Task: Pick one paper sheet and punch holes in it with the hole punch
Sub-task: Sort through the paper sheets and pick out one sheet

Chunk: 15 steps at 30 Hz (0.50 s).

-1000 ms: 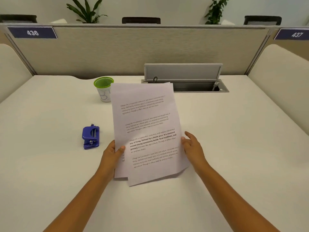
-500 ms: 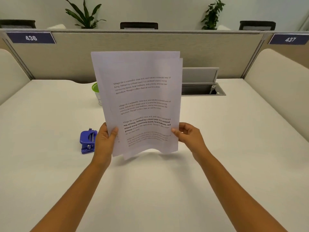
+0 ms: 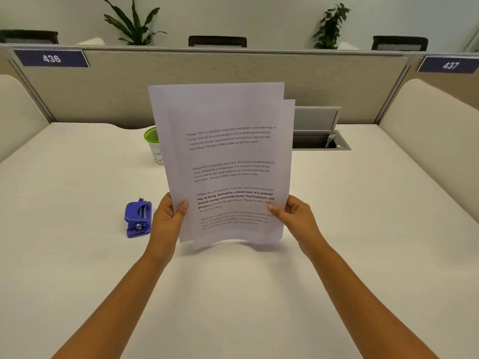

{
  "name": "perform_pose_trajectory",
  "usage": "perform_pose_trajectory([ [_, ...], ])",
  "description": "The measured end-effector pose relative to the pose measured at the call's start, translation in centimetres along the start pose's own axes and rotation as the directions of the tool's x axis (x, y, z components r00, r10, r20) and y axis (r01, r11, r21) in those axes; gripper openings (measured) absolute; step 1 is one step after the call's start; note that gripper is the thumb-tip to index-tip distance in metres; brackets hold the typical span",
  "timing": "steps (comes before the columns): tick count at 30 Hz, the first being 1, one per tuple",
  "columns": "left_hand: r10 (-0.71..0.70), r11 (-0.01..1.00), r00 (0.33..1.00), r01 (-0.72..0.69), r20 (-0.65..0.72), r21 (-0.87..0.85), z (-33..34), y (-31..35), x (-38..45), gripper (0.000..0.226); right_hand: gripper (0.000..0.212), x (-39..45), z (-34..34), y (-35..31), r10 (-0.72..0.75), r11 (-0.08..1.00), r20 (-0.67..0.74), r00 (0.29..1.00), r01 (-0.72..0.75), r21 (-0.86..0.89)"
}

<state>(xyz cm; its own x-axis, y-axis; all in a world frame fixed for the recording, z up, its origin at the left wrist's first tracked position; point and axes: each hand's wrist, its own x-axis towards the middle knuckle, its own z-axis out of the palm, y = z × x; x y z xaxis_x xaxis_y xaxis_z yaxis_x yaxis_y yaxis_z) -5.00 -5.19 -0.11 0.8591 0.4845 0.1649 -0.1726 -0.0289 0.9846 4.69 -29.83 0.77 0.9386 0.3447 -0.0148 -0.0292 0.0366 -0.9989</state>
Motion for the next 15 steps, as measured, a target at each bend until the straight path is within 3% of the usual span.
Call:
perform_pose_trajectory([
  [7, 0.04, 0.999, 0.997, -0.041, -0.067, -0.01, 0.2, 1.4, 0.5, 0.028, 0.026, -0.2, 0.9, -0.8, -0.138, 0.99, -0.007, 0.99, 0.138, -0.023],
  [15, 0.026, 0.999, 0.999, -0.027, -0.038, -0.026, 1.6, 1.5, -0.1, 0.03, 0.027, -0.8, 1.9, -0.8, -0.195, 0.973, 0.021, 0.981, 0.196, -0.123],
])
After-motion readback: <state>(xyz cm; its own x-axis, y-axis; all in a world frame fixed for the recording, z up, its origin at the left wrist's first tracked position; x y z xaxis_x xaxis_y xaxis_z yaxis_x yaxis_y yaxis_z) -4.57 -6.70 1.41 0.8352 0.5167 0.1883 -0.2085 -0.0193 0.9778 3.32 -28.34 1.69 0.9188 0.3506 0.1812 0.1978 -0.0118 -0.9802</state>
